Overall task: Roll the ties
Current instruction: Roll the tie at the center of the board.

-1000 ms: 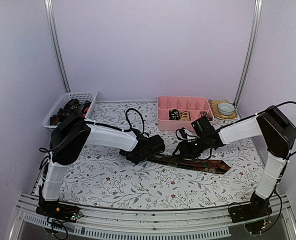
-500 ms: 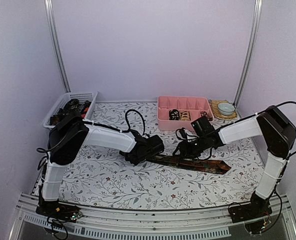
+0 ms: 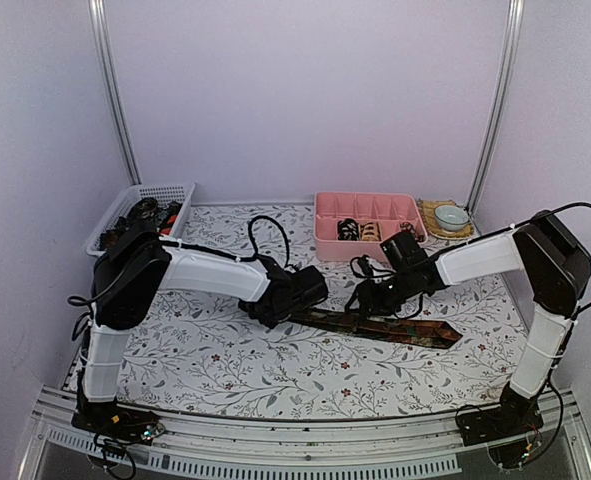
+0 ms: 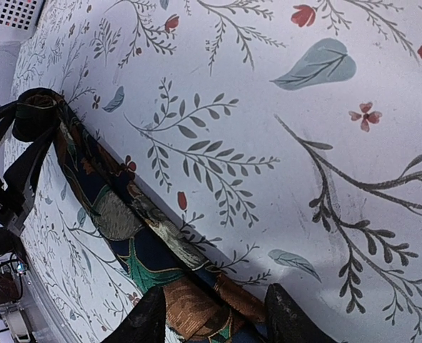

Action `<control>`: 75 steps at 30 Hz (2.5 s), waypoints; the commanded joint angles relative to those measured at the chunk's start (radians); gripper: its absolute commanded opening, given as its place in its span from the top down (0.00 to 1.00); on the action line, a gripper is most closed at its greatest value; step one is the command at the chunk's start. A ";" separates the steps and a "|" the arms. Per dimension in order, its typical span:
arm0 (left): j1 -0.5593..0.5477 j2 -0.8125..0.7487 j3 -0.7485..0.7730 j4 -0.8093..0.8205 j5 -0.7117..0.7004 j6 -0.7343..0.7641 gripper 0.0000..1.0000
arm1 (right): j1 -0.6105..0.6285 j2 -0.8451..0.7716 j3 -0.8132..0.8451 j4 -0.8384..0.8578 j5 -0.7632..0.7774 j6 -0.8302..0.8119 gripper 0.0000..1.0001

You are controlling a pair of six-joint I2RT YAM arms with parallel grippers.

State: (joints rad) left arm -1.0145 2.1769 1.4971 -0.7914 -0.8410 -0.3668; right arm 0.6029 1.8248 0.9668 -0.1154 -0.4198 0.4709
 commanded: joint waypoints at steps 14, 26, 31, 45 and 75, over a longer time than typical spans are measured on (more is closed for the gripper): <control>-0.010 -0.166 -0.017 0.095 0.124 0.028 0.29 | 0.008 0.013 0.097 -0.035 0.005 0.009 0.52; 0.262 -0.610 -0.380 0.431 0.616 -0.059 0.19 | 0.129 0.121 0.325 -0.025 -0.056 0.076 0.51; 0.377 -0.647 -0.472 0.494 0.743 -0.050 0.27 | 0.186 0.220 0.422 0.029 -0.054 0.150 0.50; 0.467 -0.490 -0.468 0.555 0.914 0.037 0.60 | 0.266 0.509 0.656 0.131 -0.113 0.358 0.50; 0.443 -0.382 -0.493 0.624 1.021 0.019 0.72 | 0.269 0.590 0.694 0.163 -0.135 0.434 0.59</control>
State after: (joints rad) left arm -0.5617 1.7733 1.0145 -0.1875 0.1616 -0.3458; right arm 0.8700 2.3501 1.6508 0.0536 -0.5629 0.9054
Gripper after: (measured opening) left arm 0.286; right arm 0.427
